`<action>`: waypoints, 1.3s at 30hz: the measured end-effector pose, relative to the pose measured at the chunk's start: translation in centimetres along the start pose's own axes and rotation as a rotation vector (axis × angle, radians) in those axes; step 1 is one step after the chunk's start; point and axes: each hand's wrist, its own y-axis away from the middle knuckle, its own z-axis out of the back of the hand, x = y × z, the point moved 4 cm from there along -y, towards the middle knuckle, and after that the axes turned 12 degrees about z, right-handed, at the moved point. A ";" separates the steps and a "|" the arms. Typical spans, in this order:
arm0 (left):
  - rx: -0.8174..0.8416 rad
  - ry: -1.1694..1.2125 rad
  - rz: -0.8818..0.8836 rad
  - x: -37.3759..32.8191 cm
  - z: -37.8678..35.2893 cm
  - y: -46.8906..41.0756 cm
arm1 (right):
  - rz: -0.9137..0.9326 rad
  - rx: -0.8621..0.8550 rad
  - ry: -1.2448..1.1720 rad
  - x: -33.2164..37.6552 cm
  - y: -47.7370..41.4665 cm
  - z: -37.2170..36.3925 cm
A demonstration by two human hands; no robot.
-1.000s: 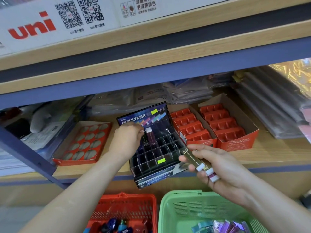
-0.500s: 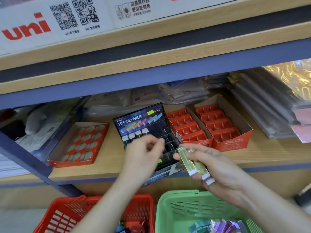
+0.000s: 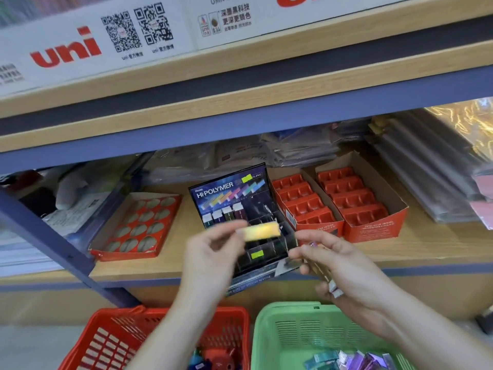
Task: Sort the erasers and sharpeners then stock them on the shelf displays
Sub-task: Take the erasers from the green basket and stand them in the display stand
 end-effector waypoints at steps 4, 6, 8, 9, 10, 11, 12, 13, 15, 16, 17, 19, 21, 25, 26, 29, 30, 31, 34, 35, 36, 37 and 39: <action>-0.204 -0.239 -0.158 -2.1 3.6 -4.8 | -0.065 0.005 -0.115 0.3 -0.2 0.4; -0.237 -0.466 -0.254 -2.5 3.7 -6.5 | -0.078 0.045 -0.146 0.2 -0.2 0.2; -0.231 -0.656 -0.370 -2.2 3.1 -7.6 | -0.088 0.063 -0.183 0.1 -0.2 0.0; -0.222 -0.741 -0.438 -2.0 2.7 -8.1 | -0.094 0.061 -0.197 0.1 -0.1 0.0; -0.213 -0.814 -0.500 -1.7 2.4 -8.5 | -0.101 0.059 -0.198 0.1 -0.1 -0.1; -0.206 -0.870 -0.547 -1.4 2.0 -8.9 | -0.106 0.061 -0.179 0.1 0.0 -0.1; -0.200 -0.904 -0.581 -1.2 1.8 -9.3 | -0.110 0.063 -0.141 0.2 0.1 -0.1; -0.196 -0.923 -0.604 -0.9 1.5 -9.6 | -0.112 0.062 -0.100 0.2 0.2 -0.1; -0.184 -0.953 -0.651 -0.5 1.0 -10.2 | -0.103 0.032 -0.045 0.2 0.2 0.1; -0.175 -0.981 -0.668 -0.3 0.6 -10.4 | -0.095 0.013 -0.028 0.2 0.2 0.2; -0.164 -1.017 -0.678 -0.1 0.2 -10.6 | -0.087 0.000 -0.018 0.2 0.2 0.3; -0.149 -1.113 -0.694 0.4 -0.5 -11.1 | -0.079 0.003 -0.024 0.3 0.1 0.3; -0.151 -1.213 -0.712 1.0 -0.9 -11.6 | -0.078 0.027 -0.018 0.3 0.0 0.3; -0.181 -1.222 -0.734 1.2 -1.1 -11.7 | -0.077 0.039 0.033 0.2 -0.1 0.4; -0.192 -1.176 -0.735 0.9 -1.1 -11.4 | -0.074 0.042 0.027 0.3 -0.1 0.3; -0.208 -0.879 -0.633 -0.4 -1.2 -8.6 | -0.062 0.050 -0.007 0.7 0.0 0.1; -0.174 -0.756 -0.540 -0.8 -1.3 -7.1 | -0.060 0.046 -0.020 0.8 0.0 0.1; -0.088 -0.637 -0.422 -0.9 -1.7 -5.5 | -0.058 0.042 -0.032 0.8 0.1 0.0; 0.259 -0.251 -0.115 0.0 -3.4 -0.7 | -0.047 0.047 -0.061 0.7 0.0 -0.1; 0.326 -0.145 -0.054 0.3 -3.8 0.6 | -0.040 0.058 -0.067 0.6 0.0 -0.2; 0.351 -0.067 -0.011 0.8 -3.9 1.4 | -0.036 0.073 -0.072 0.5 0.1 -0.2; 0.345 -0.005 0.025 1.3 -4.0 1.9 | -0.035 0.091 -0.077 0.3 0.1 -0.3; 0.293 0.097 0.089 2.0 -3.9 2.1 | -0.038 0.118 -0.080 0.0 0.1 -0.5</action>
